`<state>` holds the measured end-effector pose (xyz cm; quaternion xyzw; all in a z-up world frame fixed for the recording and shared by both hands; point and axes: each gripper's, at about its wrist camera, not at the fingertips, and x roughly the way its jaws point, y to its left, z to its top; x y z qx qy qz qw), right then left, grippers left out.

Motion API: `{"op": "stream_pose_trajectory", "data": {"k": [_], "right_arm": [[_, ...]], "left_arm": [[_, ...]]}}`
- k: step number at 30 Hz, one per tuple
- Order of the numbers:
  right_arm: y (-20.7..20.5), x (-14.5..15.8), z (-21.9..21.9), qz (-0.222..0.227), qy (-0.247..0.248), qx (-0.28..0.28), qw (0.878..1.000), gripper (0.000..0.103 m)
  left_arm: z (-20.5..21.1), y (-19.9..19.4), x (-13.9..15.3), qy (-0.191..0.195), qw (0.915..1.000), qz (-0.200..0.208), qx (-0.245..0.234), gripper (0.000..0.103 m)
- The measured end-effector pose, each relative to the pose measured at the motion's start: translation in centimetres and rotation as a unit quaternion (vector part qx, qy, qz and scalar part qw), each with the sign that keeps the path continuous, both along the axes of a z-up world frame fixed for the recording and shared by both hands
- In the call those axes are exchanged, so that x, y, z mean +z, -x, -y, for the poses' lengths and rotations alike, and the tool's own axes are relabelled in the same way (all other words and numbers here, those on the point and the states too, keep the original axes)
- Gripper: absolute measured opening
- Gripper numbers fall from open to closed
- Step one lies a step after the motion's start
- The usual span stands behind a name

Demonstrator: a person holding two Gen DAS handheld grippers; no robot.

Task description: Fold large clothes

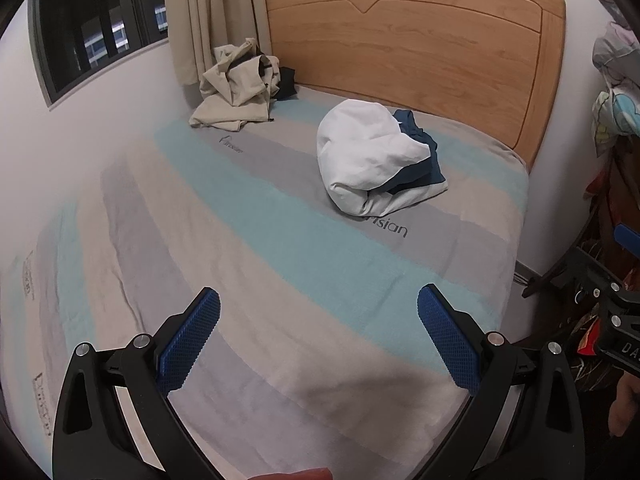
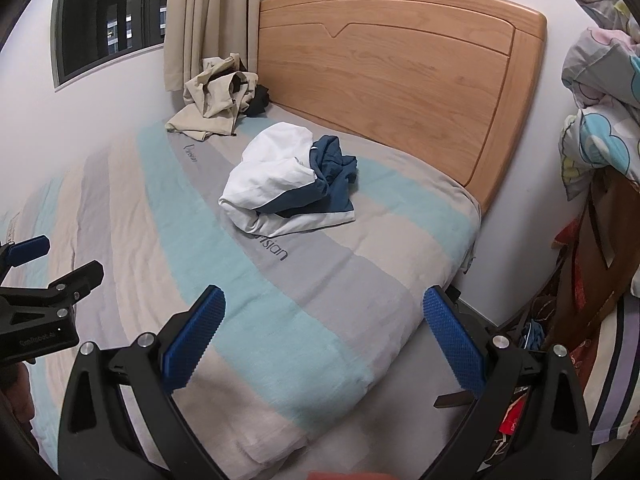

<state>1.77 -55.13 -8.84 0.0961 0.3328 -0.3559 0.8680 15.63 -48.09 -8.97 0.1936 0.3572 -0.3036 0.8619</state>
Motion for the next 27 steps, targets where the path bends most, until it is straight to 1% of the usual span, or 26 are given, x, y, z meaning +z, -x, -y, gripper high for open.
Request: {"op": "stream_pose_trajectory", "data": {"k": [19,27], "right_arm": [[-0.08,0.20,0.01,-0.001,0.002,0.007,1.000,0.095],[-0.14,0.26,0.00,-0.003,0.004,0.008,1.000,0.095]], "left_arm": [[-0.17,-0.12,0.47,0.005,1.0000,-0.006,-0.003,0.097],[-0.38,-0.23,0.55,0.010,0.9998,-0.016,-0.002,0.097]]}}
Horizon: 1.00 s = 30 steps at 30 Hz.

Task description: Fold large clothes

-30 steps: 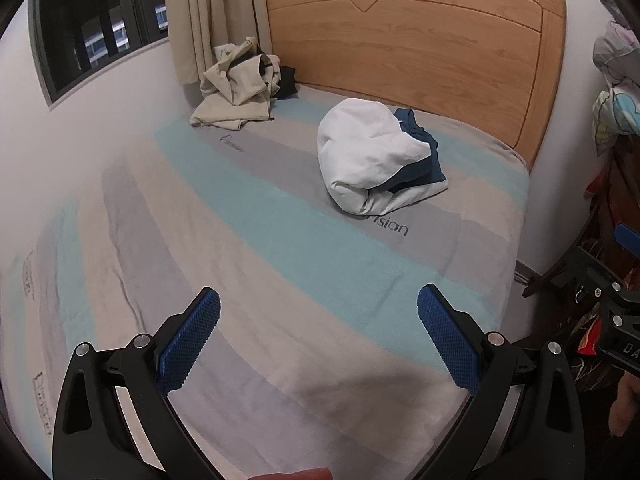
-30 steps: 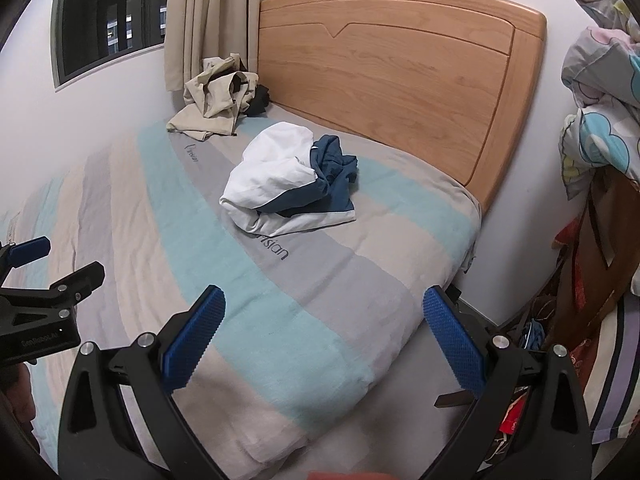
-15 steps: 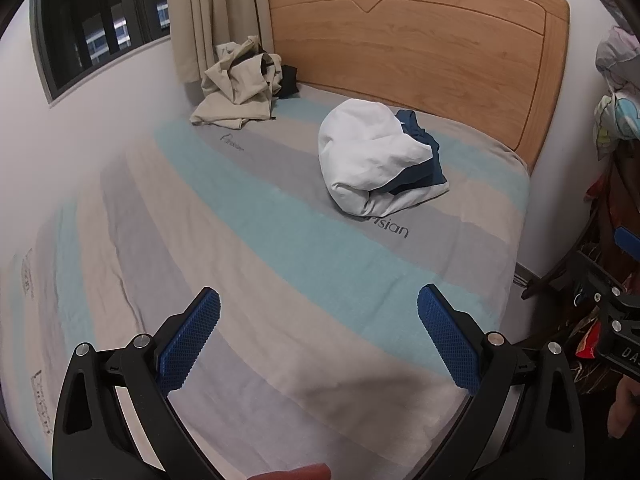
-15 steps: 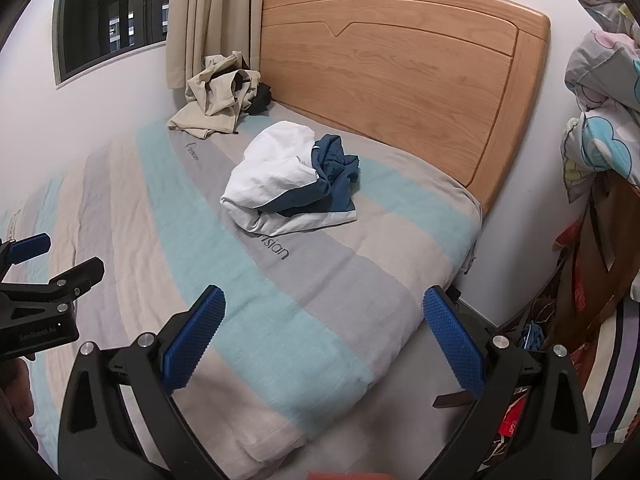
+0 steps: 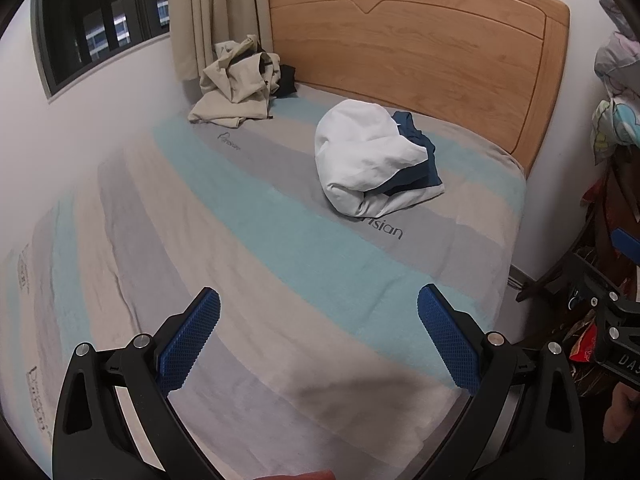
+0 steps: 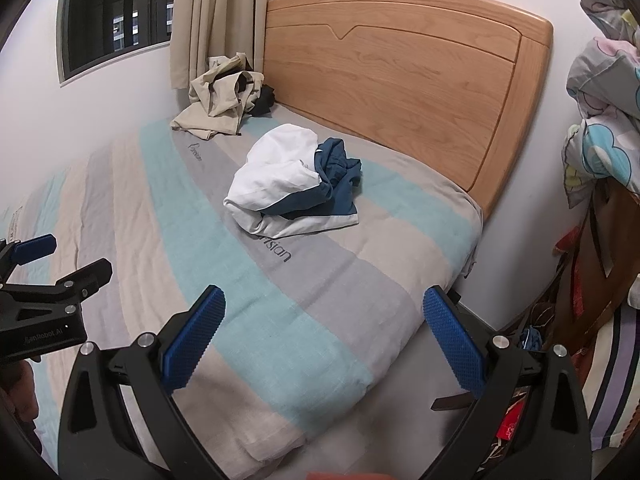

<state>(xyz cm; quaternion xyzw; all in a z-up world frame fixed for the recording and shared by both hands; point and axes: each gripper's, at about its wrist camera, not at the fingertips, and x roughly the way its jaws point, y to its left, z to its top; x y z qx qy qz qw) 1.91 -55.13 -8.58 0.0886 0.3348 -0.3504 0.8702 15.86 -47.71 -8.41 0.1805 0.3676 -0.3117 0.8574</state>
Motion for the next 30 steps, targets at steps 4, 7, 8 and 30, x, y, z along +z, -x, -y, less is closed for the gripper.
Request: {"op": "stream_pose_trajectory", "data": {"k": [4,7,8,30], "right_arm": [[-0.29,0.11,0.11,-0.001,-0.001,0.002,1.000,0.095],[-0.59,0.20,0.41,-0.001,-0.001,0.005,1.000,0.095],[-0.55,0.20,0.38,-0.001,0.000,0.005,1.000,0.095],[-0.96,0.45,0.62,-0.001,-0.003,0.016,1.000,0.095]], "left_arm": [[-0.08,-0.03,0.11,0.002,1.0000,-0.002,-0.001,0.097],[0.03,0.03,0.13,0.002,1.0000,-0.001,-0.001,0.097],[0.03,0.07,0.15,0.002,1.0000,-0.001,-0.002,0.097],[0.23,0.60,0.24,0.004,0.9998,0.001,-0.017,0.097]]}}
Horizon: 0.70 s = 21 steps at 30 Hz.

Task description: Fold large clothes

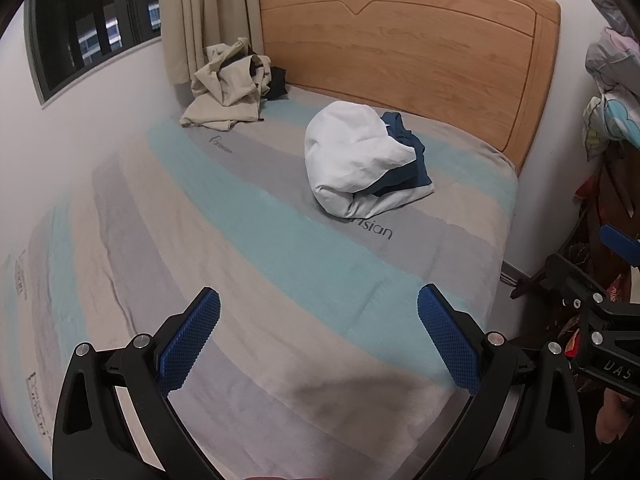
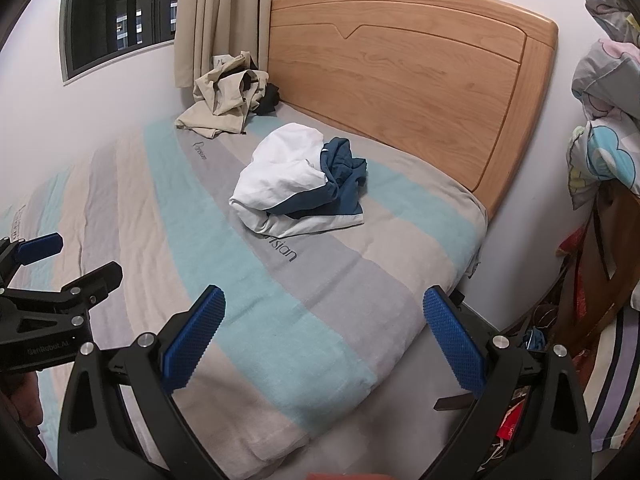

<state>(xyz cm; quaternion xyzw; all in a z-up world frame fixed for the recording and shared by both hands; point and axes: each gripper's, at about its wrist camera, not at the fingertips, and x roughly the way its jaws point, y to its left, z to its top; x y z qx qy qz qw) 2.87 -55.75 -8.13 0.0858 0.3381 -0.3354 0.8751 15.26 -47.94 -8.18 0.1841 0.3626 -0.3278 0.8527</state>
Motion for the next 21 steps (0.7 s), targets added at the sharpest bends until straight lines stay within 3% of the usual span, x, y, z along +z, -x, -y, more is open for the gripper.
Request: {"op": "stream_pose_trajectory", "data": {"k": [15,21], "right_arm": [[-0.5,0.1,0.5,-0.003,0.004,0.004,1.000,0.095],[-1.1,0.1,0.8,-0.002,0.003,0.008,1.000,0.095]], "left_arm": [[0.1,-0.1,0.1,0.005,1.0000,0.002,0.002,0.097],[-0.2,0.3,0.4,0.016,0.9995,0.027,-0.002,0.097]]}}
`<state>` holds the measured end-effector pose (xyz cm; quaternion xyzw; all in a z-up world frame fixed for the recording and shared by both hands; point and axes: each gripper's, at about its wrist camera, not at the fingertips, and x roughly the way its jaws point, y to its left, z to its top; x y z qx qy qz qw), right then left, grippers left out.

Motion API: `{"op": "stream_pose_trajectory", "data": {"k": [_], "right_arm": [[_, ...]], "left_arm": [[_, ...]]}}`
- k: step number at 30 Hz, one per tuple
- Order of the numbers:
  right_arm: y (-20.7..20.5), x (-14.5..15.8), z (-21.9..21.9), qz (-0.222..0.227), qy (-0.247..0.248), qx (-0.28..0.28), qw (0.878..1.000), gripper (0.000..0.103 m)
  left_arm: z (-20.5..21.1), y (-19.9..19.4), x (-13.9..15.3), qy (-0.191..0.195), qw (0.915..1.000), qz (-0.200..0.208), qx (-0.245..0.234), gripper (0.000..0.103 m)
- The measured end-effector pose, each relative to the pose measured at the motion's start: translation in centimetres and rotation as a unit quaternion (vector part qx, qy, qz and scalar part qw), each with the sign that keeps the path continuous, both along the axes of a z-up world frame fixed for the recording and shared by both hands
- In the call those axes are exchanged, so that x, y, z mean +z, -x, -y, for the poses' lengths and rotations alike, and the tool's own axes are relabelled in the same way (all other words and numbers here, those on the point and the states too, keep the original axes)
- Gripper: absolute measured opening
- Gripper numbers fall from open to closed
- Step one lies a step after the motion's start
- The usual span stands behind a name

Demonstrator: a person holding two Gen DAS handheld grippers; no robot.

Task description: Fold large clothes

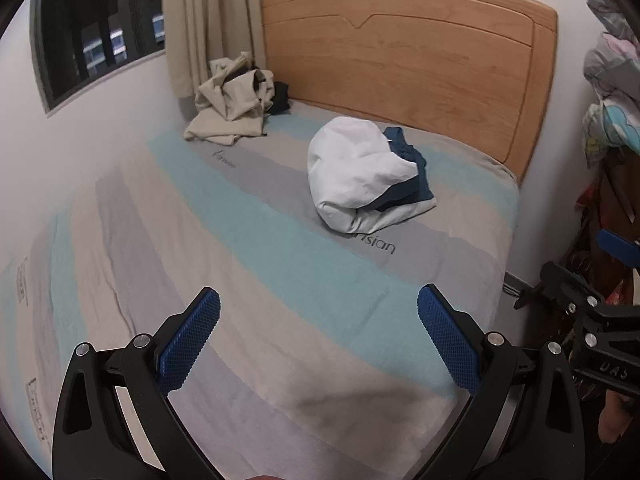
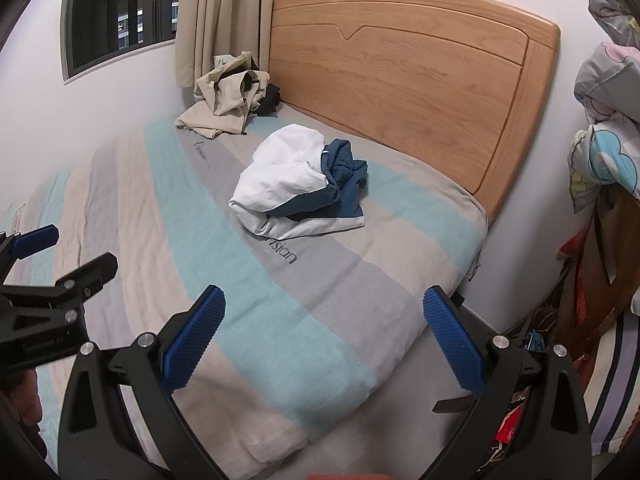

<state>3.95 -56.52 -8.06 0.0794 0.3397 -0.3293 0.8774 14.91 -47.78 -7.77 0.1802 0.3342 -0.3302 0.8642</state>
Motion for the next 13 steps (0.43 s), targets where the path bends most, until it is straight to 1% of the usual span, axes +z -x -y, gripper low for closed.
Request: {"op": "stream_pose_trajectory", "data": {"k": [5,8,13], "right_arm": [[-0.07,-0.05,0.04,-0.002,0.000,0.001,1.000,0.095],[-0.09,-0.08,0.00,-0.001,-0.001,0.002,1.000,0.095],[-0.37,-0.09,0.43,0.000,-0.003,0.004,1.000,0.095]], "left_arm": [[0.22,-0.08,-0.14,-0.006,1.0000,0.001,-0.003,0.097],[0.31,-0.26,-0.25,-0.005,0.9998,-0.019,-0.009,0.097],[0.28,-0.35,-0.36,-0.002,0.9996,-0.027,-0.012,0.097]]}}
